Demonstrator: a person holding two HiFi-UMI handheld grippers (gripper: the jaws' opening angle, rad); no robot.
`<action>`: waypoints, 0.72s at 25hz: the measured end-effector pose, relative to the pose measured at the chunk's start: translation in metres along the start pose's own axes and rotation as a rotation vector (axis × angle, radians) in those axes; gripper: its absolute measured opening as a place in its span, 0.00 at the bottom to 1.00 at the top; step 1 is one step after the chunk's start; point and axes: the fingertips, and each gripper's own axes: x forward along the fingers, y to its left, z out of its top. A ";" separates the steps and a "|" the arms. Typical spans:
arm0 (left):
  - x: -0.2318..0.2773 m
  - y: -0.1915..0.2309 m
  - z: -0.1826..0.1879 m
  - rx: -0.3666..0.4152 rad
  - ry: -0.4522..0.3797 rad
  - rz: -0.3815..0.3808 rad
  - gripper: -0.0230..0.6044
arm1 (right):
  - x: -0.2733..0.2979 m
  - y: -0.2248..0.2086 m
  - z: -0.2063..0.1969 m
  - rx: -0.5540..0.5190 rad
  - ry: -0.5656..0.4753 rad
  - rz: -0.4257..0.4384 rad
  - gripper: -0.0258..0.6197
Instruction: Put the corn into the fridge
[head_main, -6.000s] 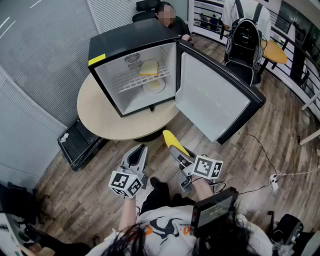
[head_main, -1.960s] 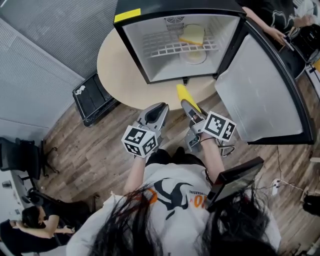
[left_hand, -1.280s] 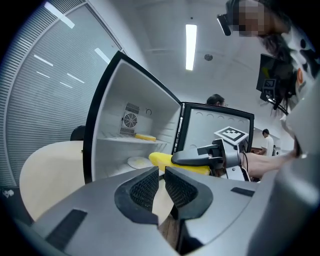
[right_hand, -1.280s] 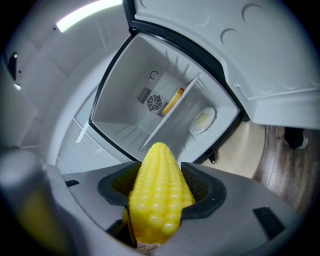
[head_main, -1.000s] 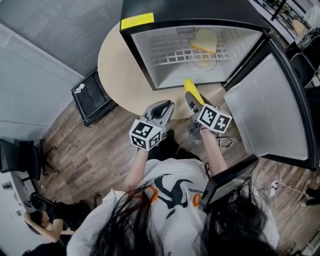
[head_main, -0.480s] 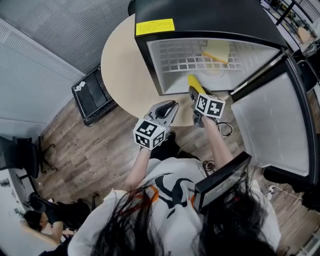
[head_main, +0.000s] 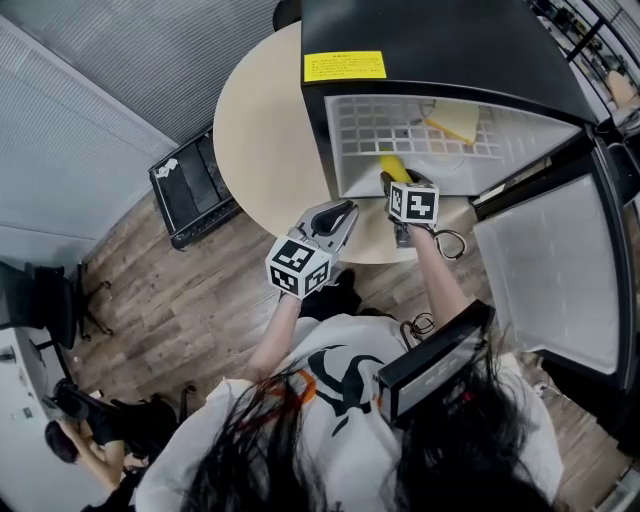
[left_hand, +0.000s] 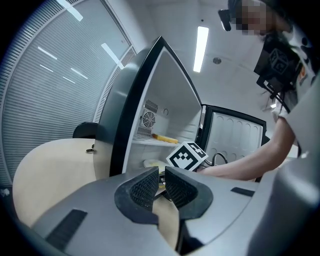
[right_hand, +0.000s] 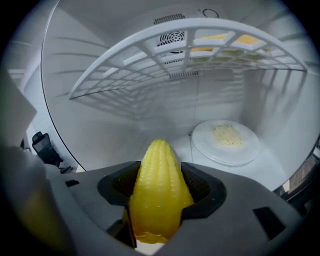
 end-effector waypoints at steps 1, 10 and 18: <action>0.000 0.001 0.000 0.001 0.000 -0.001 0.11 | 0.005 0.002 0.001 -0.018 0.007 0.005 0.44; 0.000 0.002 0.004 0.021 0.006 -0.012 0.11 | 0.039 0.007 0.013 -0.134 0.039 0.039 0.44; -0.005 0.001 0.002 0.026 0.015 -0.001 0.10 | 0.020 0.009 0.022 -0.061 0.009 0.078 0.50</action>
